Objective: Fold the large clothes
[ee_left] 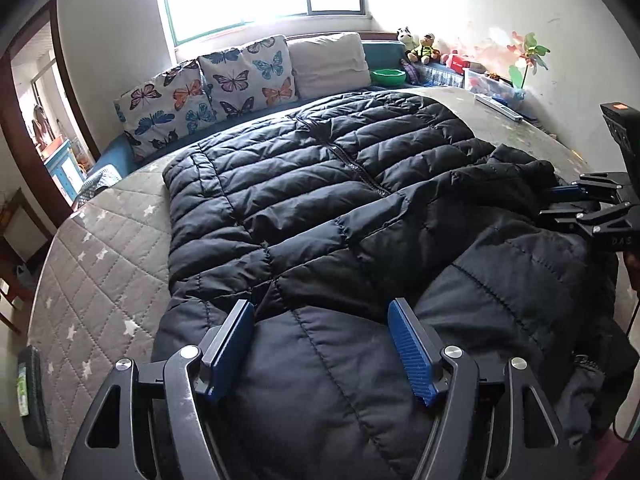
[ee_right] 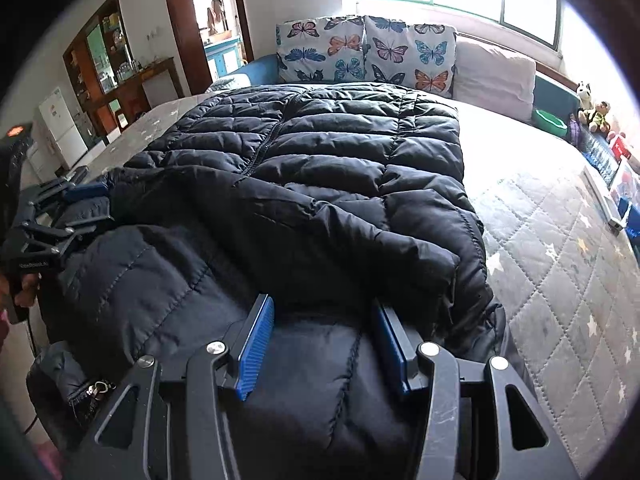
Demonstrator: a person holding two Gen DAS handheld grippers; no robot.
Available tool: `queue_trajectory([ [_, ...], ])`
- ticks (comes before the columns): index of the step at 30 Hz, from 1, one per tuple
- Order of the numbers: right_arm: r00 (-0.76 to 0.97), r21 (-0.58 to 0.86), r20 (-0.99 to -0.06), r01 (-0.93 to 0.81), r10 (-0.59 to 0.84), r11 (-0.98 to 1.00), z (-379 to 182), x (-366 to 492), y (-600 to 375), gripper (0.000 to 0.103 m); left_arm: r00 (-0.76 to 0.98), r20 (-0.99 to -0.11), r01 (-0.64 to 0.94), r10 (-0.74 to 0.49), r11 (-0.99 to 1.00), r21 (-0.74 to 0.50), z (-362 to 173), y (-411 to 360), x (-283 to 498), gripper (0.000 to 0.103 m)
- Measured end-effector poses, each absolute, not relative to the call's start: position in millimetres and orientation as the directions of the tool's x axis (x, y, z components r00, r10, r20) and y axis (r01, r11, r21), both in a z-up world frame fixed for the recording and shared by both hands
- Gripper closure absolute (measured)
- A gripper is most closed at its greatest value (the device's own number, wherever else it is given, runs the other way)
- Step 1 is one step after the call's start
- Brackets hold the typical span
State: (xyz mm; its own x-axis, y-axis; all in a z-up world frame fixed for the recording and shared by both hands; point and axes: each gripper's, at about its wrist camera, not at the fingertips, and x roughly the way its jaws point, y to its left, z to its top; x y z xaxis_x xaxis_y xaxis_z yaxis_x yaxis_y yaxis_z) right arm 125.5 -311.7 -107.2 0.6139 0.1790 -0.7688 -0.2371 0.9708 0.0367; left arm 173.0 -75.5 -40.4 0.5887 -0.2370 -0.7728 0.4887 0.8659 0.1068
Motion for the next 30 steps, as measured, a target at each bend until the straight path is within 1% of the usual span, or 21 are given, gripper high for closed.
queue_trajectory([
  [3, 0.619, 0.009, -0.770, -0.237, 0.158, 0.972, -106.5, 124.2, -308.4, 0.047, 0.593, -0.764, 0.501, -0.252, 0.859, 0.105, -30.0, -78.1, 165.4, 0.029],
  [10, 0.622, 0.005, -0.768, -0.230, 0.151, 0.973, -105.6, 123.2, -307.6, 0.046, 0.601, -0.737, 0.550, -0.310, 0.830, 0.099, -11.8, -96.9, 146.3, 0.029],
  [17, 0.620, -0.020, -0.777, -0.204, 0.113, 0.979, -91.7, 124.1, -302.7, 0.046, 0.547, -0.765, 0.609, -0.340, 0.789, 0.085, -25.3, -118.0, 138.1, 0.029],
  [21, 0.648, 0.019, -0.743, -0.224, 0.164, 0.974, -70.0, 122.0, -295.6, 0.044, 0.541, -0.764, 0.619, -0.351, 0.782, 0.080, -26.3, -119.6, 134.3, 0.029],
  [23, 0.643, 0.064, -0.734, -0.255, 0.218, 0.965, -66.1, 123.1, -289.9, 0.041, 0.533, -0.761, 0.623, -0.370, 0.780, 0.058, -25.5, -118.1, 134.1, 0.029],
  [25, 0.622, 0.099, -0.738, -0.284, 0.262, 0.954, -71.6, 125.8, -282.8, 0.041, 0.509, -0.771, 0.629, -0.382, 0.777, 0.031, -29.4, -117.6, 134.2, 0.029],
  [26, 0.617, 0.096, -0.742, -0.290, 0.263, 0.952, -74.1, 126.1, -278.9, 0.041, 0.510, -0.773, 0.630, -0.377, 0.776, 0.037, -31.5, -118.0, 133.6, 0.029],
  [30, 0.618, 0.007, -0.757, -0.315, 0.211, 0.949, -99.9, 122.2, -263.8, 0.039, 0.505, -0.782, 0.634, -0.366, 0.772, 0.048, -44.9, -119.4, 130.0, 0.029],
])
